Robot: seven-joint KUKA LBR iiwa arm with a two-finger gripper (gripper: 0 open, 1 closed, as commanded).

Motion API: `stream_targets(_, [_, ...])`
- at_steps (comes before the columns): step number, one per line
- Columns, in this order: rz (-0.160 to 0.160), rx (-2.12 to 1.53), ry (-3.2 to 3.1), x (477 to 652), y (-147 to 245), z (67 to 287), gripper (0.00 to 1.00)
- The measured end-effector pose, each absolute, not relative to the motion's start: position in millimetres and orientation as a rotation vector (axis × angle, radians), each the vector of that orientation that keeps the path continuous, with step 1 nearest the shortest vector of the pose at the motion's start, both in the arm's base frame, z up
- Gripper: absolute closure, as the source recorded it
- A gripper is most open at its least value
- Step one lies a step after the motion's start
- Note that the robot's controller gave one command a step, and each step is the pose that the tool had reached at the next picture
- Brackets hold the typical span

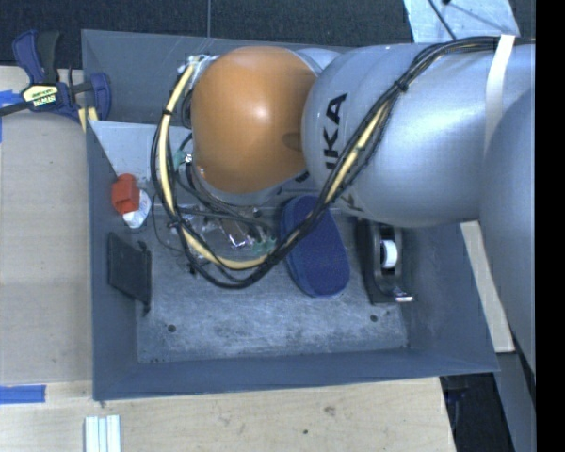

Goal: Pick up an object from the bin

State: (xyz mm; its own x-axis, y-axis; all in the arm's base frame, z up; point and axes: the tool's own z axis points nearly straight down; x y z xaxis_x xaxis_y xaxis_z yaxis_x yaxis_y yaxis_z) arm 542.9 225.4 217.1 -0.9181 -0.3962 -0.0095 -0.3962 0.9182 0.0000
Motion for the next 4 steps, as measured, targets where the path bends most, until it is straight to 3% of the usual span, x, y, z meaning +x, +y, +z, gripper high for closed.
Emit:
stream_targets(1, [-0.001,-0.397,3.120,552.4,236,124,1.00])
stream_targets(2, [0.002,-0.394,3.114,554.2,236,128,0.00])
stream_targets(3, [0.001,-0.991,2.980,573.3,236,69,0.00])
stream_targets(4, [0.002,-0.985,2.978,574.4,237,72,1.00])
